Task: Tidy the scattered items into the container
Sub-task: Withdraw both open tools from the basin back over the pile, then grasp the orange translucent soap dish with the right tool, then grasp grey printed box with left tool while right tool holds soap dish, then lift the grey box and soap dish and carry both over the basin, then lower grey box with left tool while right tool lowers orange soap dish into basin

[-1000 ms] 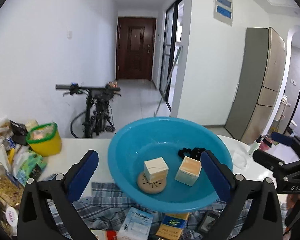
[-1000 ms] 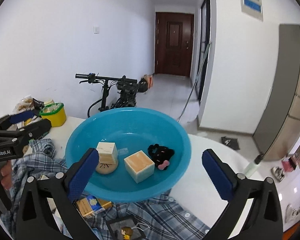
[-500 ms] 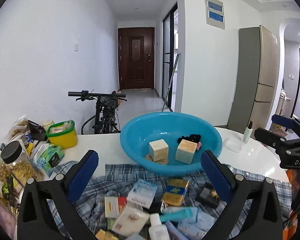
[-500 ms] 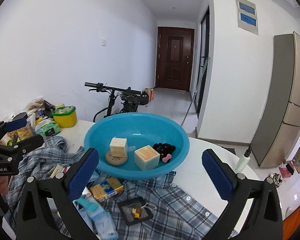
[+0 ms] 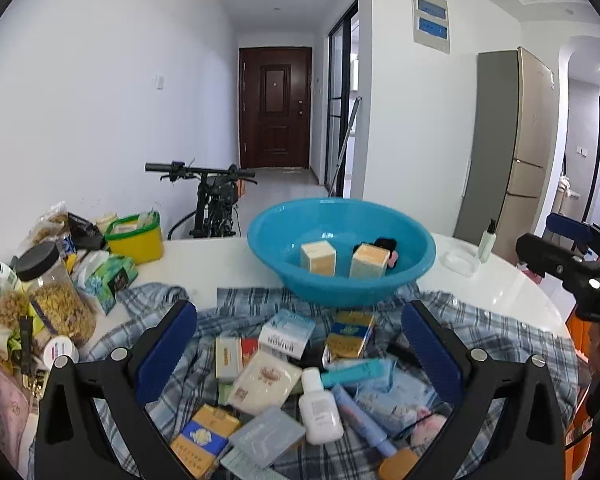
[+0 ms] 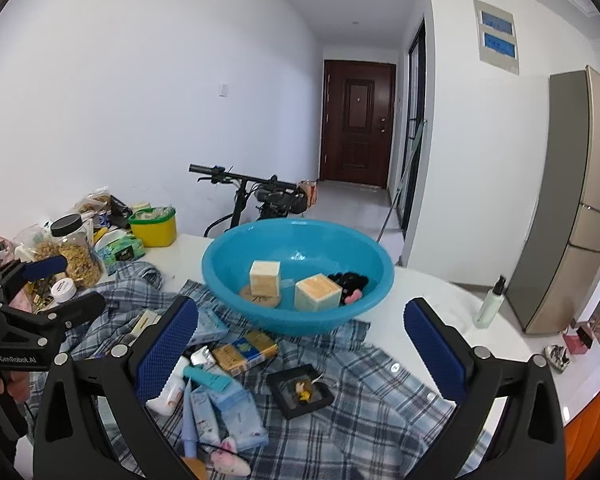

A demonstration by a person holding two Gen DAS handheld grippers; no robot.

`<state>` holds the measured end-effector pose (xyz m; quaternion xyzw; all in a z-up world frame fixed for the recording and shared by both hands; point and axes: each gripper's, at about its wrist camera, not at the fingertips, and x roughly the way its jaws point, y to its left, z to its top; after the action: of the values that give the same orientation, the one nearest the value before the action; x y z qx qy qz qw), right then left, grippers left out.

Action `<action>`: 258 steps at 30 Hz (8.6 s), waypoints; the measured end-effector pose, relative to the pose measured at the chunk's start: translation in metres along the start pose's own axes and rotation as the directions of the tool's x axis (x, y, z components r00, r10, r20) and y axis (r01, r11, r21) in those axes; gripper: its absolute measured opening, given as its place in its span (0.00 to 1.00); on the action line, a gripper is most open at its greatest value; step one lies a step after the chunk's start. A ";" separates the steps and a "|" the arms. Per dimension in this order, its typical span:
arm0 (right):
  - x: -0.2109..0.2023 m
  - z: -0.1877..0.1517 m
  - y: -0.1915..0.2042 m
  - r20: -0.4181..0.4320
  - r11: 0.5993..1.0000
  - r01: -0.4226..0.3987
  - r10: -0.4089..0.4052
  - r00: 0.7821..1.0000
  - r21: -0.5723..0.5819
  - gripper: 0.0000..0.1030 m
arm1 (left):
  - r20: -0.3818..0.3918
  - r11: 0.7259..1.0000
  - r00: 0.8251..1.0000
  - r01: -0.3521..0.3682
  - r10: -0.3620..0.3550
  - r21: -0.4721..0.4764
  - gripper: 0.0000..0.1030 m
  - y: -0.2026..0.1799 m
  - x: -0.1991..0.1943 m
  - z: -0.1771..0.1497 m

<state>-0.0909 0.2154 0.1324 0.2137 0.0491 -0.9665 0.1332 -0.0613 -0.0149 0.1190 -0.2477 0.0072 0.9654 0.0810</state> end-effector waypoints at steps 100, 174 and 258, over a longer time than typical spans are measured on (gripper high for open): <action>0.036 -0.177 0.011 -0.363 0.979 -0.092 0.154 0.919 0.182 0.40 | -0.378 0.991 0.916 0.135 -0.134 -0.024 0.54 0.044 0.090 -0.130; 0.024 -0.030 0.028 0.036 1.000 -0.017 0.017 0.999 0.024 0.40 | 0.059 0.996 0.994 0.089 -0.089 0.002 0.49 -0.051 0.029 -0.001; 0.401 0.037 -0.095 -0.609 0.969 -0.109 0.224 0.761 0.220 0.40 | -0.651 0.970 0.731 0.063 -0.204 -0.233 0.49 -0.001 0.479 0.104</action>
<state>-0.4822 0.2066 -0.0016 0.5385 -0.0119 -0.8241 0.1756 -0.5246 0.0648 -0.0194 -0.5847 -0.0765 0.7990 0.1177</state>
